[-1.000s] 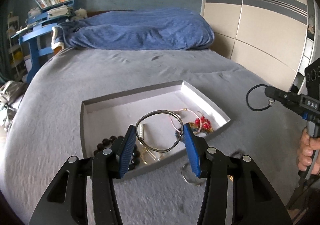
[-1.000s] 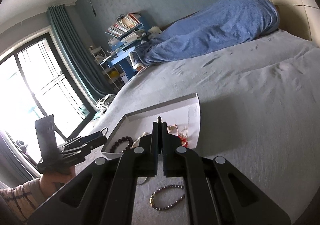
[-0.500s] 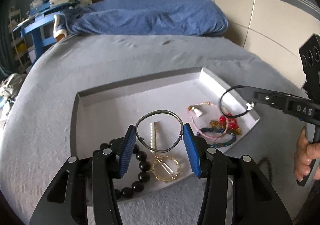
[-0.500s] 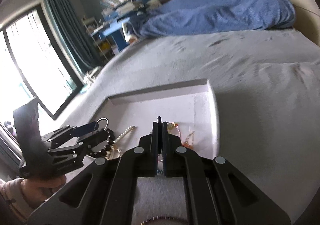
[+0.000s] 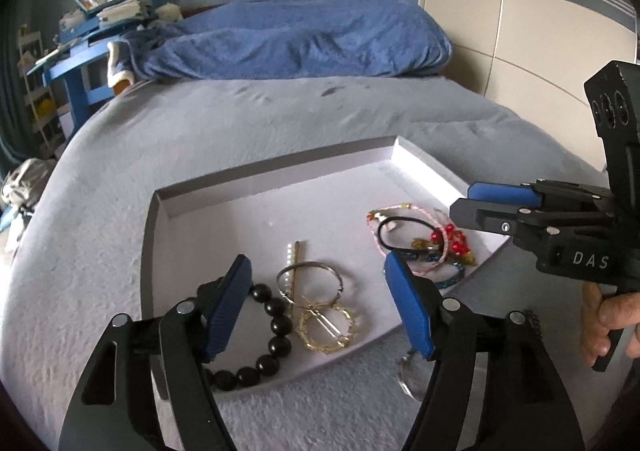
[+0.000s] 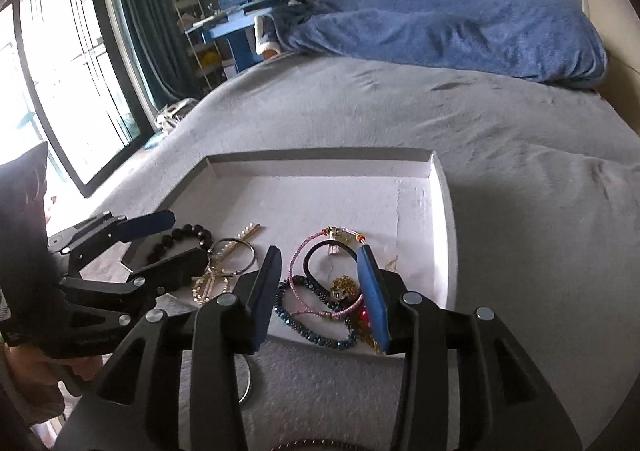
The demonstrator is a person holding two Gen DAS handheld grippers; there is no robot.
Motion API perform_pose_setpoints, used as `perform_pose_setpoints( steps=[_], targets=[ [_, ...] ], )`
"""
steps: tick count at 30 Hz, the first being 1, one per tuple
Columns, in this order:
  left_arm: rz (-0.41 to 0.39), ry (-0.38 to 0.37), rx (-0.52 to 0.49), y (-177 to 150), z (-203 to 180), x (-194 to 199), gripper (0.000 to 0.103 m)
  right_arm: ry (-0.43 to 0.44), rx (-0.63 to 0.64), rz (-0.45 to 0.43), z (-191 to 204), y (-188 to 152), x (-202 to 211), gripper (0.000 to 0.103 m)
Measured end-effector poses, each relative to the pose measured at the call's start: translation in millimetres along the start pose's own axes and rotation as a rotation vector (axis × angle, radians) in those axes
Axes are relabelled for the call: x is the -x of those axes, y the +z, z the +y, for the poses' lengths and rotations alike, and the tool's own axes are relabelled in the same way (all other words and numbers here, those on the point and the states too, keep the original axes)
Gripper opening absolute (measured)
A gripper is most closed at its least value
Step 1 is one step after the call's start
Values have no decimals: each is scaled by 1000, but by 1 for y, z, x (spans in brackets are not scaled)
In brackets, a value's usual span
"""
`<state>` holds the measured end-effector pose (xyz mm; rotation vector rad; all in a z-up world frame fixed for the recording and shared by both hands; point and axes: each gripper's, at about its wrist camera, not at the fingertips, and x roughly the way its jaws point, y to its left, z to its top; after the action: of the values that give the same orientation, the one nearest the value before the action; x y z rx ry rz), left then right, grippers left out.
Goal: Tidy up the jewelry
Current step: 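Move both open tools back toward the second silver hoop and dark red bead bracelet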
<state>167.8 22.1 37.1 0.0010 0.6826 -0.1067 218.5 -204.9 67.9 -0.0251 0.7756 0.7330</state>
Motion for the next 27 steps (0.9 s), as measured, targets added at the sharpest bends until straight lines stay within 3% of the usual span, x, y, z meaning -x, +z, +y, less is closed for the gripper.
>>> perform_pose_setpoints(
  steps=[4, 9, 14, 21, 27],
  targets=[
    [-26, -7, 7, -2, -6, 15, 77, 8, -2, -28, 1, -1, 17, 49],
    [-38, -45, -12, -16, -19, 33, 78, 18, -28, -69, 3, -14, 41, 63],
    [-17, -96, -44, -44, -39, 46, 78, 32, -67, -67, -2, -49, 60, 67],
    [36, -137, -41, -69, -50, 42, 78, 37, -153, -1, -21, -101, 62, 67],
    [42, -140, -49, -72, -55, 42, 78, 48, -206, 10, -26, -111, 63, 69]
  ],
)
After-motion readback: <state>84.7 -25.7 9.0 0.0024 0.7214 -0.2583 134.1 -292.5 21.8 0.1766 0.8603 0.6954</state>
